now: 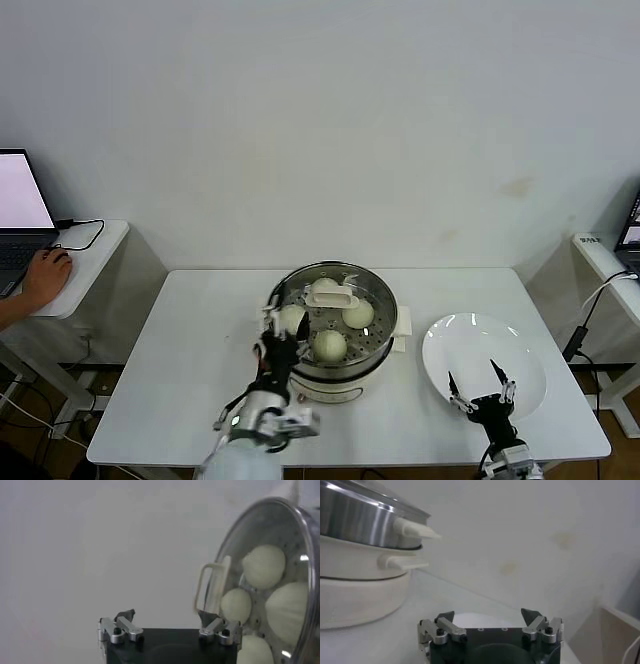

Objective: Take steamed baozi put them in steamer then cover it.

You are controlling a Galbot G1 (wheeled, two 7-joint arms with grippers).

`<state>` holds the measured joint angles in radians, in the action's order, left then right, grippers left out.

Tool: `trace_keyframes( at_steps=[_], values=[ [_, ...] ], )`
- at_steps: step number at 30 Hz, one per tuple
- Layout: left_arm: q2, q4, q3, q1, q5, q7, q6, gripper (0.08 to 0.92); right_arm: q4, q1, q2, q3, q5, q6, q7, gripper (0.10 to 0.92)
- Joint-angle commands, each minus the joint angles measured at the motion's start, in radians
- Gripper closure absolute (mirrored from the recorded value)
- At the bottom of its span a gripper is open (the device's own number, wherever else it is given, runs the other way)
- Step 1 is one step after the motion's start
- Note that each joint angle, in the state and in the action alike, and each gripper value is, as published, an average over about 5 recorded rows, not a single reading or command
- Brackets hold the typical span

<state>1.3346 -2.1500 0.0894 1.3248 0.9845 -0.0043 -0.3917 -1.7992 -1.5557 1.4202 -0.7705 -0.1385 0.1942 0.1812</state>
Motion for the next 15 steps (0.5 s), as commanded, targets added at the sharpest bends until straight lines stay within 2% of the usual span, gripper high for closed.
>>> trace_keyframes(
  at_steps=[1,8,15],
  values=[
    [-0.032,-0.120,0.377,0.340,-1.050,-0.291,0.365,0.177,-0.030,-0.054,-0.064,0.005,0.098,0.004,0.002,0.203],
    [-0.044,-0.080,0.441,0.502,-1.194,-0.257,0.478,0.177,-0.064,-0.134,-0.078,0.040,0.207,0.009,0.029,0.203],
    [0.001,-0.058,0.433,0.580,-1.214,-0.245,0.514,0.177,-0.109,-0.219,-0.089,0.056,0.270,0.008,0.046,0.203]
  ],
)
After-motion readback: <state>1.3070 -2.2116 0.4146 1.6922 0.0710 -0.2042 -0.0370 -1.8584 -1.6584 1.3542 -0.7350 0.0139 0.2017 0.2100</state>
